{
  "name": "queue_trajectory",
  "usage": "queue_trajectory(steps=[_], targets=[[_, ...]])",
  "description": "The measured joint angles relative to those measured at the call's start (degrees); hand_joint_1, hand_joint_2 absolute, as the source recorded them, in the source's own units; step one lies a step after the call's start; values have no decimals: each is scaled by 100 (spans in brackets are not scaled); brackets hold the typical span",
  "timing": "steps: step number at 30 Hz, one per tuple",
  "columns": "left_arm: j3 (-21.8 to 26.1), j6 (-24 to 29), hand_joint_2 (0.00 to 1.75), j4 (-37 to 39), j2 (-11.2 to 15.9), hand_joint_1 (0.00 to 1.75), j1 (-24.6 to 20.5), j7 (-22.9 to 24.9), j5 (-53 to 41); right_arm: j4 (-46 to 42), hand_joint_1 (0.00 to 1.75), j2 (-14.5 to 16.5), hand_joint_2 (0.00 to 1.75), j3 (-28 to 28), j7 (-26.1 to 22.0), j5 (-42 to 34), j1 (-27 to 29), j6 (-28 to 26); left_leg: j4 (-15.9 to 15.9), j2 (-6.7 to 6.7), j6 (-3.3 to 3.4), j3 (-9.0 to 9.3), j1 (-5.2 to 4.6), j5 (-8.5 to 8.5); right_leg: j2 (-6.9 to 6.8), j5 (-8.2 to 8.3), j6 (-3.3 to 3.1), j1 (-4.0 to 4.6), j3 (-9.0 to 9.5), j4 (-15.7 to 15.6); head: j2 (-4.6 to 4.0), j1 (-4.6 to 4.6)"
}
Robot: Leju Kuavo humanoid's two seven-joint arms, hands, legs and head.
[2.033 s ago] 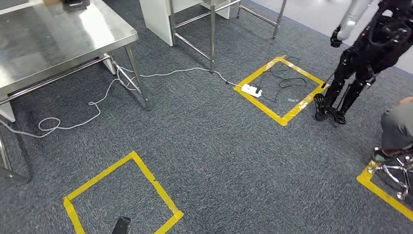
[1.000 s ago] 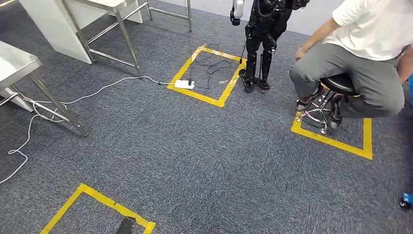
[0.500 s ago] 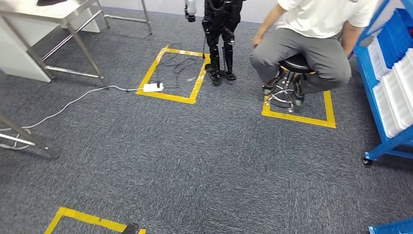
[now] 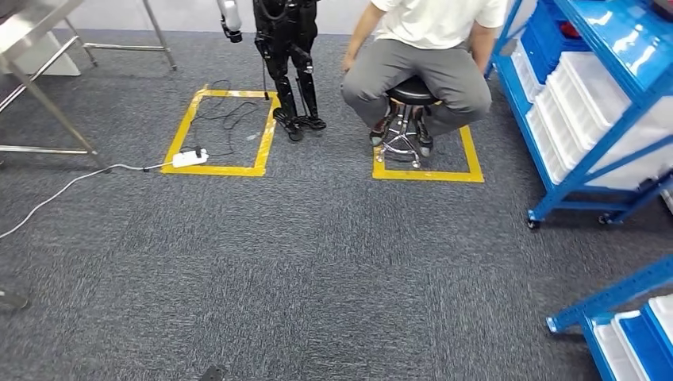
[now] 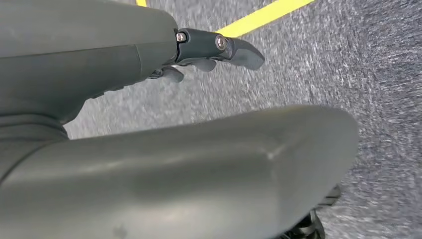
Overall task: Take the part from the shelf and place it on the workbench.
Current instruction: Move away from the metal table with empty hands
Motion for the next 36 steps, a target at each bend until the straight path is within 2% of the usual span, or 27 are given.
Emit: queue_trajectory(steps=[1, 3, 5, 7, 8, 9, 10, 11, 12, 14, 16, 17, 19, 20, 21, 22, 23, 24, 25, 26, 28, 29, 30, 31, 32, 34, 36], targets=[[-1, 1, 0, 0, -1, 0, -10, -9, -8, 1, 0, -4, 0, -12, -5, 5, 10, 21, -47, 75, 16, 9, -2, 31, 42, 25, 36, -7, -34, -11, 0, -1], [-4, 1, 0, 0, -4, 0, -26, -21, -20, 2, 0, -13, 0, -28, -22, 17, 34, 59, -189, 218, 48, 48, 5, 128, -181, -22, 55, 13, -144, 100, 0, 18], [-4, 3, 0, 0, -3, 0, -16, -28, -28, 2, 0, -22, 0, -37, -56, 37, 19, 74, -279, 389, 69, 57, -5, 197, -544, -293, 15, 2, -442, 649, 0, 44], [-1, 12, 0, 0, 2, 0, 4, -38, -26, 2, 0, -28, 0, -43, -92, 74, 0, 74, -281, 587, 77, 23, -24, 210, -662, -591, 29, -52, -802, 1401, 0, 58], [1, 18, 0, 0, 2, 0, 8, -47, -22, 2, 0, -29, 0, -44, -104, 96, 5, 75, -279, 678, 69, 11, -26, 212, -680, -634, 76, -82, -859, 1563, 0, 58], [1, 23, 0, 1, 2, 0, 10, -57, -17, 2, 0, -31, 0, -44, -113, 116, 12, 77, -276, 765, 55, 0, -26, 215, -704, -605, 142, -113, -803, 1522, 0, 61], [2, 26, 0, 1, -1, 0, 12, -66, -13, 2, 0, -37, 0, -44, -117, 130, 20, 81, -272, 842, 32, -4, -21, 215, -753, -502, 216, -145, -613, 1227, 0, 60], [2, 29, 0, 2, -2, 0, 14, -72, -10, 2, 0, -43, 0, -44, -122, 140, 19, 87, -257, 915, -2, -4, -18, 206, -877, -384, 282, -179, -345, 788, 0, 62], [2, 33, 0, 2, 2, 0, 15, -76, -9, 2, 0, -46, 0, -44, -126, 147, 7, 95, -235, 985, -51, -9, -29, 186, -1022, -286, 317, -183, -109, 409, 0, 63], [2, 49, 0, 2, 11, 0, 14, -82, -9, 1, 0, -52, 0, -44, -137, 155, -13, 111, -187, 1110, -149, 2, -50, 139, -1182, -193, 274, -170, 117, 17, 0, 42], [3, 63, 0, 2, 10, 0, 7, -85, -9, 1, 0, -60, 0, -44, -146, 157, -7, 123, -175, 1214, -222, 34, -33, 113, -1067, -178, 163, -135, 89, 24, 0, 20], [3, 67, 0, 2, 7, 0, 2, -86, -9, 2, 0, -63, 0, -44, -149, 157, 4, 128, -149, 1177, -261, 39, -3, 79, -1002, -170, 118, -137, 87, 23, 0, 17], [3, 70, 0, 3, 4, 0, 7, -89, -9, 2, 0, -67, 0, -44, -151, 157, 8, 130, 188, 883, -317, -85, 44, -190, -866, -136, 14, -149, 88, 16, 0, 2], [3, 70, 0, 4, 4, 0, 15, -90, -9, 2, 0, -67, 0, -44, -153, 157, 3, 131, 512, 697, -324, -222, 55, -394, -800, -120, -25, -141, 77, 14, 0, -7], [3, 71, 0, 7, 4, 0, 28, -91, -9, 2, 0, -68, 0, -44, -155, 157, -5, 131, 929, 579, -312, -411, 55, -614, -727, -104, -61, -114, 62, 15, 0, -12], [3, 71, 0, 9, 3, 0, 43, -90, -9, 2, 0, -69, 0, -44, -156, 157, -11, 131, 1303, 532, -295, -588, 53, -764, -642, -92, -83, -82, 47, 16, 0, -11], [3, 71, 0, 12, 3, 0, 54, -90, -9, 2, 0, -69, 0, -44, -156, 157, -10, 131, 1530, 516, -272, -704, 51, -814, -555, -82, -99, -50, 36, 18, 0, -10], [3, 71, 0, 14, 3, 0, 62, -90, -9, 2, 0, -69, 0, -44, -157, 160, -3, 131, 1570, 505, -237, -733, 47, -758, -464, -70, -115, -20, 30, 19, 0, -10], [3, 72, 0, 15, 3, 0, 65, -90, -9, 2, 0, -68, 0, -44, -159, 167, 5, 134, 1349, 475, -190, -635, 38, -585, -375, -61, -122, 2, 30, 19, 0, -9], [3, 74, 0, 15, 5, 0, 66, -90, -9, 2, 0, -66, 0, -44, -162, 175, 11, 137, 971, 393, -132, -456, 23, -361, -294, -49, -128, 15, 32, 19, 0, -9], [6, 81, 0, 16, 21, 0, 65, -90, -10, 2, 0, -45, 0, -44, -170, 196, 9, 150, 244, 118, -5, -113, -20, -49, -151, -19, -111, 22, 25, 20, 0, -3], [8, 83, 0, 16, 28, 0, 61, -90, -11, 2, 0, -36, 0, -44, -172, 202, 8, 155, 63, 35, 41, -30, -45, 6, -93, -1, -89, 18, 10, 19, 0, -4], [10, 84, 0, 17, 34, 0, 54, -89, -14, 2, 0, -26, 0, -45, -173, 207, 10, 161, -4, 18, 77, -6, -68, 12, -36, 21, -56, 11, -8, 10, 0, -5], [11, 85, 0, 17, 33, 0, 44, -88, -17, 3, 0, -22, 0, -46, -174, 211, 15, 166, -33, 91, 106, -2, -88, 37, 23, 47, -18, 13, -28, -9, 0, -9], [14, 85, 0, 17, 30, 0, 33, -85, -23, 3, 0, -15, 0, -47, -173, 216, 21, 169, -101, 167, 123, 19, -76, 83, 20, 64, 6, 19, -57, -5, 0, -7], [19, 85, 0, 17, 22, 0, 20, -76, -45, 4, 0, -9, 0, -56, -168, 223, 16, 175, -267, 319, 155, 60, -56, 200, -224, -49, 4, 44, -224, 217, 0, 9], [24, 84, 0, 19, 16, 0, 18, -55, -68, 4, 0, -13, 0, -70, -155, 224, -8, 171, -342, 493, 161, 49, -56, 268, -548, -372, -25, 24, -578, 880, 0, 32]])
